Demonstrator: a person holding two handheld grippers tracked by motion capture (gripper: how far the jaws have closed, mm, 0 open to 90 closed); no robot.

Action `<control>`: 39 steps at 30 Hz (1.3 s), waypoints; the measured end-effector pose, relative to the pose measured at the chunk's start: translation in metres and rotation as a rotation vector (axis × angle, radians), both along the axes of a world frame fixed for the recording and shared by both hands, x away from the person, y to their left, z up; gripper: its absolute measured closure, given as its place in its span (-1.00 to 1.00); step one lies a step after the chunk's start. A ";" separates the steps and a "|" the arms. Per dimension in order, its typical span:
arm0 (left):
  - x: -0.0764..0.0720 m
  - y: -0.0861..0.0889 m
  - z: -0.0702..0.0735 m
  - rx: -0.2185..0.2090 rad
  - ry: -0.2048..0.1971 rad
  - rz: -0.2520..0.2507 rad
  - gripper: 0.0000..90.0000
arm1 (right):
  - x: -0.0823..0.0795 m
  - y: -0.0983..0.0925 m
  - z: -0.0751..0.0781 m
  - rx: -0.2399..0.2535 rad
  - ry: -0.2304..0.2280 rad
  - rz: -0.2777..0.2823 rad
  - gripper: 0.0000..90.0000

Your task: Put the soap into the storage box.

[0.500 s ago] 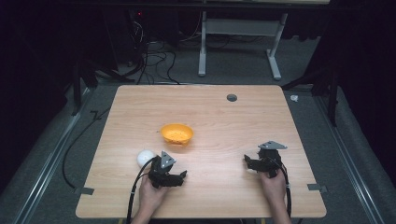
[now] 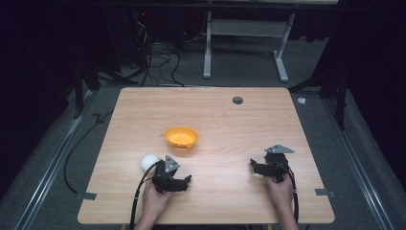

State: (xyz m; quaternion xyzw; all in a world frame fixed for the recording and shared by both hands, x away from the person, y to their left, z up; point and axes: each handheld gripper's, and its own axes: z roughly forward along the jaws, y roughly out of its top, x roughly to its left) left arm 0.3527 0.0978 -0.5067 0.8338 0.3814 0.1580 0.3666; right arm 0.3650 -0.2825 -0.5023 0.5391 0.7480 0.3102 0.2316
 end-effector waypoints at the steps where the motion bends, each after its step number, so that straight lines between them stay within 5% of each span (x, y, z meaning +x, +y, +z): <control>1: 0.000 0.000 0.000 0.000 -0.001 0.001 -0.62 | 0.000 0.000 0.000 0.000 0.000 0.000 -0.49; 13: -0.003 0.001 0.001 0.002 -0.015 0.008 -0.57 | 0.000 0.000 0.000 0.000 0.000 0.000 -0.49; 39: -0.021 0.031 0.024 -0.079 -0.033 0.057 -0.59 | 0.000 0.000 0.000 -0.001 0.000 0.002 -0.49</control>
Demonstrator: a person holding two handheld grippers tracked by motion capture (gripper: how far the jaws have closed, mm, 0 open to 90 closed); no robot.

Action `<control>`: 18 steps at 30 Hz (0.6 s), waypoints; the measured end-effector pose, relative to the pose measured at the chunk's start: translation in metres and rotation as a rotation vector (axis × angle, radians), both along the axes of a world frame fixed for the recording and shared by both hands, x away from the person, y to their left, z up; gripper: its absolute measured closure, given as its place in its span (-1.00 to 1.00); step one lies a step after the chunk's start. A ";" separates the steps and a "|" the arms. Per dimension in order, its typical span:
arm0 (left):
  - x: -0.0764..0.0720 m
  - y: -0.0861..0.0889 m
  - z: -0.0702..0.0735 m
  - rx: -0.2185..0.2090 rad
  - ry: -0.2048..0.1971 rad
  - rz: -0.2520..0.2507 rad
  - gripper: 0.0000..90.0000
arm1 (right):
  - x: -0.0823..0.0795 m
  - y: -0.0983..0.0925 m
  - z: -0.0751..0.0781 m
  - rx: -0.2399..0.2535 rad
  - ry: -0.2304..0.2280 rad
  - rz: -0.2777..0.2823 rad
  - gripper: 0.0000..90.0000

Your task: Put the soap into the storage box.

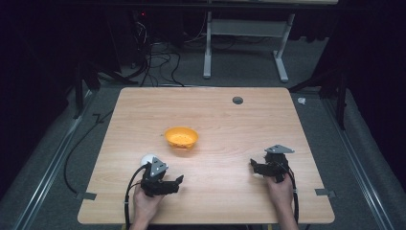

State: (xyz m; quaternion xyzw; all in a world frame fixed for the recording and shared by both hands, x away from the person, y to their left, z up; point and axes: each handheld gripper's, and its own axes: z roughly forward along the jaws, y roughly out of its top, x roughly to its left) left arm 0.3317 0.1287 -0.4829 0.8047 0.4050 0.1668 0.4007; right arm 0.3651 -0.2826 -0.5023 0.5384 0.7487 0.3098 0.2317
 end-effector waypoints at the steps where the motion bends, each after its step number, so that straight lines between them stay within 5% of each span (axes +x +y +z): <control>1: -0.001 0.002 0.001 -0.004 0.000 0.002 -0.59 | 0.000 0.000 0.000 0.000 0.000 0.001 -0.49; 18: -0.008 0.037 0.015 -0.028 -0.036 0.099 -0.60 | 0.000 0.000 0.000 0.001 0.000 -0.001 -0.49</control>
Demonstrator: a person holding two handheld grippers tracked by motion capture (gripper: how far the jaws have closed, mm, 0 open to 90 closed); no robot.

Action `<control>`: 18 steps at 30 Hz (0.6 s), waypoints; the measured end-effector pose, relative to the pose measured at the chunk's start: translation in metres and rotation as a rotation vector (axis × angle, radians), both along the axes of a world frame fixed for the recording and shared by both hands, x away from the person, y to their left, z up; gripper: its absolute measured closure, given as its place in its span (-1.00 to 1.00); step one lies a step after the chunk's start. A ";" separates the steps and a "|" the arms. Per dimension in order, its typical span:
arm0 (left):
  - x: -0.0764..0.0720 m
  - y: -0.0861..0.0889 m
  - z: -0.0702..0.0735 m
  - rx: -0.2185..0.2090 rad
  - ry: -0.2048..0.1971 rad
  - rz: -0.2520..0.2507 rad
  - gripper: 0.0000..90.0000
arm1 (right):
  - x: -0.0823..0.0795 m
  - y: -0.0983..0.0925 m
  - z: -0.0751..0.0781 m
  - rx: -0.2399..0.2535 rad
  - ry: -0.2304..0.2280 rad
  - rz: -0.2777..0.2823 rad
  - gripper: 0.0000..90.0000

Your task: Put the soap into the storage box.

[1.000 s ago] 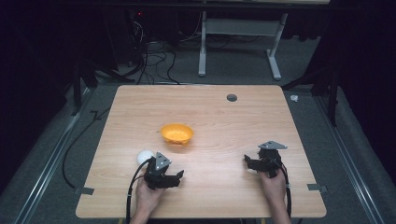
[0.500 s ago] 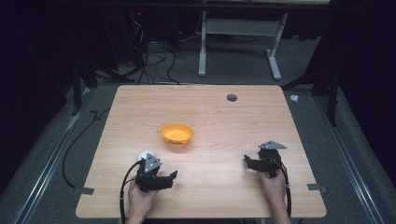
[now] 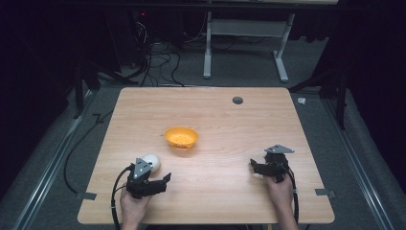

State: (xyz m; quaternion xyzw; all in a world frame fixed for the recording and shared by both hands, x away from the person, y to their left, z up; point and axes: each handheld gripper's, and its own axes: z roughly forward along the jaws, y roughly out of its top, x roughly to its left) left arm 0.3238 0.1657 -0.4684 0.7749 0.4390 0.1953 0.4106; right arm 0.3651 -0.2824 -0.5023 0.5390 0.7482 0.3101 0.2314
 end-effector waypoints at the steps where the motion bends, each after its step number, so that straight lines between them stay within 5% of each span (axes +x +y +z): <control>1: 0.000 0.003 0.001 0.000 -0.002 0.009 -0.60 | 0.000 0.000 0.000 0.000 0.000 0.000 -0.49; 18: 0.021 0.030 -0.009 0.041 0.050 0.114 -0.66 | 0.000 0.000 0.000 0.000 0.000 0.000 -0.49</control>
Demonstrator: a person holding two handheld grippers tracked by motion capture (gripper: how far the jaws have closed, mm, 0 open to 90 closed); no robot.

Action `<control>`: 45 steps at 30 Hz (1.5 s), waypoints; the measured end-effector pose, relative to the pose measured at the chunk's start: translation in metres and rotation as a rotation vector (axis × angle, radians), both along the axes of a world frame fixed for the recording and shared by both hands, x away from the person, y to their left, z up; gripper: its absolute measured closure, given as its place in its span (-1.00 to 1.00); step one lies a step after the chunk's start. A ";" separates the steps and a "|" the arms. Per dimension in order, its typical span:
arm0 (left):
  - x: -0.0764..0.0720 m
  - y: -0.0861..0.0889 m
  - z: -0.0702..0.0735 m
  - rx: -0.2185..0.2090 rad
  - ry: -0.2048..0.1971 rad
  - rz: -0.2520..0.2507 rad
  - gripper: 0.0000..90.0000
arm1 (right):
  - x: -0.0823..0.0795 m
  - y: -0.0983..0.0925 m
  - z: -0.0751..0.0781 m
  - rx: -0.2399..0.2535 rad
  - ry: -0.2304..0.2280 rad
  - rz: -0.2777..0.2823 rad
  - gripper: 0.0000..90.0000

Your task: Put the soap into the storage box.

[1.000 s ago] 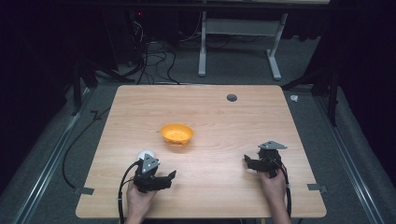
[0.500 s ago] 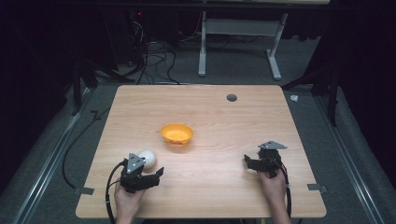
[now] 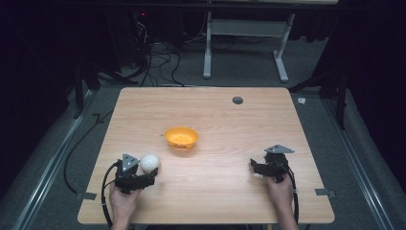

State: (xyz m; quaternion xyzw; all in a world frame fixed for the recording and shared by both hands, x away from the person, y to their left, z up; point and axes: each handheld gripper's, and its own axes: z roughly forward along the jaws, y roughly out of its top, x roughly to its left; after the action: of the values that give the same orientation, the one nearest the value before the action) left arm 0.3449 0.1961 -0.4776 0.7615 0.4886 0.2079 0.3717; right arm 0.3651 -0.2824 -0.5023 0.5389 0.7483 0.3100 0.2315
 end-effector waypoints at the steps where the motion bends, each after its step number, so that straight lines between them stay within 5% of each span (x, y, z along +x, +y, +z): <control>1: 0.002 0.001 -0.002 -0.001 0.003 0.007 -0.66 | 0.000 0.000 0.000 0.000 0.000 0.000 -0.49; 12: 0.021 -0.001 -0.015 0.034 0.075 0.019 -0.70 | 0.000 0.000 0.000 0.000 0.000 0.000 -0.49; 36: 0.037 -0.013 -0.022 0.062 0.107 0.015 -0.65 | 0.000 0.000 0.000 0.000 0.000 0.000 -0.49; 45: 0.038 -0.015 -0.023 0.061 0.100 0.016 -0.48 | 0.000 0.000 0.000 -0.001 0.000 0.001 -0.49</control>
State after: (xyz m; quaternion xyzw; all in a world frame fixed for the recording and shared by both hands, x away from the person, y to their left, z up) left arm 0.3827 0.1814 -0.5005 0.7780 0.5061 0.1873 0.3216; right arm 0.3651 -0.2825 -0.5023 0.5383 0.7488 0.3097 0.2315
